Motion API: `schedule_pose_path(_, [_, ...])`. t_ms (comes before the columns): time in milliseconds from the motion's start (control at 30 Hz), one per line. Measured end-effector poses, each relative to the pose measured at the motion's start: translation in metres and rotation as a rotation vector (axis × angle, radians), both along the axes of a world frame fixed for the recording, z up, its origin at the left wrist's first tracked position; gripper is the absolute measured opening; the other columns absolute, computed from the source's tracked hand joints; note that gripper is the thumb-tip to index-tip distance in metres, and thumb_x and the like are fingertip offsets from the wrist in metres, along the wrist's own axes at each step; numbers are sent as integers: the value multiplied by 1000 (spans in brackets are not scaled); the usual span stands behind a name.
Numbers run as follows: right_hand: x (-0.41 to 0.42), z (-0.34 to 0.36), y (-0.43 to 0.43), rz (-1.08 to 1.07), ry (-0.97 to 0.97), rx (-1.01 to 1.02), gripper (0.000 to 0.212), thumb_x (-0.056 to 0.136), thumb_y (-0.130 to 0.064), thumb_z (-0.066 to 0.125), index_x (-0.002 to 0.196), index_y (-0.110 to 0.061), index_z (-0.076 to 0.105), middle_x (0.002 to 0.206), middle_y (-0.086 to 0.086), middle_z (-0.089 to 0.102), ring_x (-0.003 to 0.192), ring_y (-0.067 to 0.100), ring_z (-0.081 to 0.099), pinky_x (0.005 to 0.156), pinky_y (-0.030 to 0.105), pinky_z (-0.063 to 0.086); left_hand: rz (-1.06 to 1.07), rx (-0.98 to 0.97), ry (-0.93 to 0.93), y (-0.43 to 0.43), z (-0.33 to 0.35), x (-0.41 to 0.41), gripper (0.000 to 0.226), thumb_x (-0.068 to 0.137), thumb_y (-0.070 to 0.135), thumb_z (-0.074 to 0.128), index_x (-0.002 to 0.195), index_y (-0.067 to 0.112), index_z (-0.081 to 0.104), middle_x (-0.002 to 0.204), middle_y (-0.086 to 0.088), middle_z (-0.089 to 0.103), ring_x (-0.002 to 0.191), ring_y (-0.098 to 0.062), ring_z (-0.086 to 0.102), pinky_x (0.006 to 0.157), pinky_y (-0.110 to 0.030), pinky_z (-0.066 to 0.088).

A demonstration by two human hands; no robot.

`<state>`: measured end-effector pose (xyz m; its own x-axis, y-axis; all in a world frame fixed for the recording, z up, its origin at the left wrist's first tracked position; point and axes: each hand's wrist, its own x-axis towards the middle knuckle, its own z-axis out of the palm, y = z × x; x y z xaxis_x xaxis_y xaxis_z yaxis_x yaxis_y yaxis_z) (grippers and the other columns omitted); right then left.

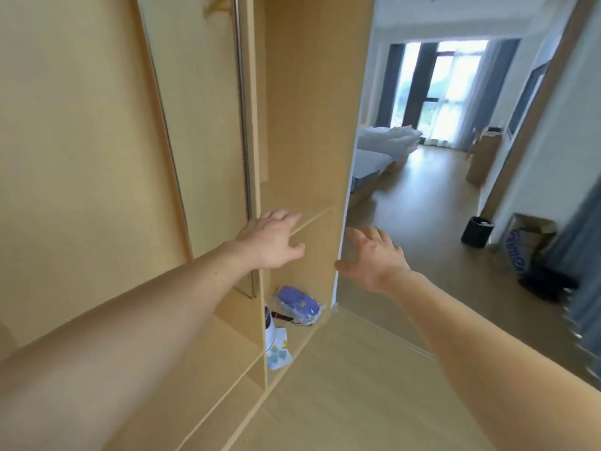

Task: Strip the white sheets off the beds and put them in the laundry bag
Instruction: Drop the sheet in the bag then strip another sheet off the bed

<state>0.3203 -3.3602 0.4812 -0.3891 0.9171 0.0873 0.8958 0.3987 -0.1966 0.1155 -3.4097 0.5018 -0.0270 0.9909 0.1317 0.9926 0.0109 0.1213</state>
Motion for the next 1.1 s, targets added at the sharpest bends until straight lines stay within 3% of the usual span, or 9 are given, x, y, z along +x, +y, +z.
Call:
schedule_pose_path(333, [149,2,186,-281,-27,31,81,90,-54,59,155,-30,19,163,0,15,152,25,5,115,54,25,-338,65,60,238,3,156,71,94,49,48,155,24,22,160,-1,25,147,-22,20,117,-43,23])
schedule_pose_path(633, [244,27,356,-302,30,15,82,90,-54,58,157,-31,17,164,-1,13,152,24,5,116,55,23,-316,89,41,409,26,234,71,95,49,48,155,23,22,160,-3,26,148,-22,19,118,-43,21])
schedule_pose_path(1100, [271,36,653,-369,-70,21,82,92,-54,57,158,-31,13,166,-1,7,153,24,1,117,55,25,-355,75,-45,729,13,265,73,94,50,49,156,25,19,161,-2,22,149,-23,16,118,-50,18])
